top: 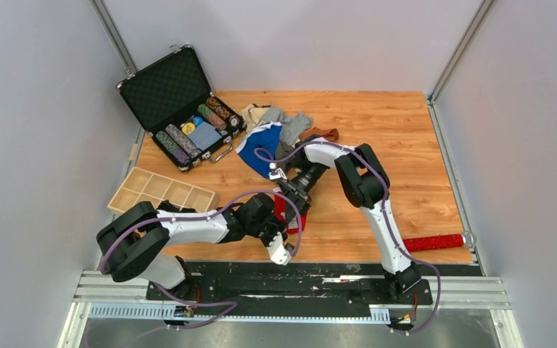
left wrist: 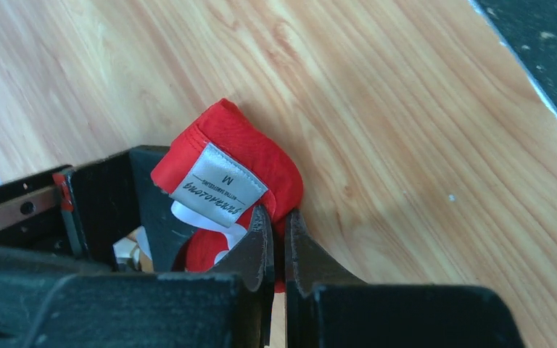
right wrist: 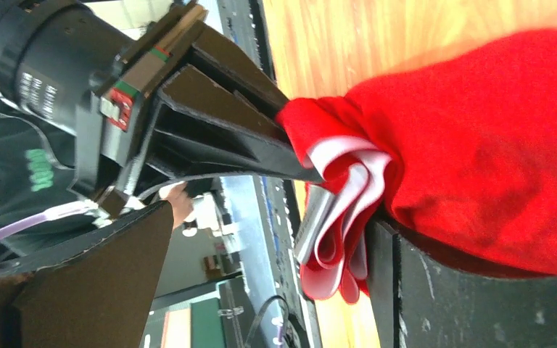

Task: Roll the underwear
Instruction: Roll the underwear to the center of the board.

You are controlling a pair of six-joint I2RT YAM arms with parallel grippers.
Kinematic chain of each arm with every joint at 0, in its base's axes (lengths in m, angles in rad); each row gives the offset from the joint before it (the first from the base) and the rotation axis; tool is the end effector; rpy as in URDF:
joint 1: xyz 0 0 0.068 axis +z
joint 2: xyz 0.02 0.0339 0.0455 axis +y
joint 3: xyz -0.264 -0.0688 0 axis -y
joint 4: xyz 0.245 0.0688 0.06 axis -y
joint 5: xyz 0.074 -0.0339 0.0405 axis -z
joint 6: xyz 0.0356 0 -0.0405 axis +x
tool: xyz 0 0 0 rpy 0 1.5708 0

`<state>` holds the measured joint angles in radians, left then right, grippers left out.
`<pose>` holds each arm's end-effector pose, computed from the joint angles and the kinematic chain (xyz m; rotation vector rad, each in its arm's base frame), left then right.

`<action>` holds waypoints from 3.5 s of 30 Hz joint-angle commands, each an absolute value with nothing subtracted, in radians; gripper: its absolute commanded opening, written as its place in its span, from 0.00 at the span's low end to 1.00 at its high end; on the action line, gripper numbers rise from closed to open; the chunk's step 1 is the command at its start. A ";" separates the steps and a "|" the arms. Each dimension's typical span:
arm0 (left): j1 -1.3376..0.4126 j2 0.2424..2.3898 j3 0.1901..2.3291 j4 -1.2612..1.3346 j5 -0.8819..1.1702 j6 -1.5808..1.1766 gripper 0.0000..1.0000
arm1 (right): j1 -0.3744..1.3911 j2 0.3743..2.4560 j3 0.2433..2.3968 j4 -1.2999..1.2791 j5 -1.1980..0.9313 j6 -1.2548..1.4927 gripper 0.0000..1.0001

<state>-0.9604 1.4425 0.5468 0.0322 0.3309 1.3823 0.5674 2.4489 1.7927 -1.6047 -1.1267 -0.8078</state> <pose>0.1373 -0.2165 0.1397 2.2479 0.7898 -0.2045 0.3175 0.2405 0.1113 1.0086 -2.0137 -1.4719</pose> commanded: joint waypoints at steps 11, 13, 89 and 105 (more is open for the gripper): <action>-0.835 1.542 0.829 -0.369 0.623 1.067 0.00 | 0.261 1.263 0.928 -0.281 -0.719 -0.565 1.00; -0.797 1.585 0.883 -0.393 0.684 1.018 0.00 | 0.285 1.125 0.753 -0.174 -0.754 -0.643 1.00; -0.303 1.442 1.042 -0.382 0.481 -0.129 0.55 | 0.678 2.339 1.438 -1.223 -0.806 -0.879 0.00; -0.851 0.892 0.535 -0.217 0.356 0.922 0.68 | 0.656 2.743 1.735 -1.333 -0.716 -0.499 0.00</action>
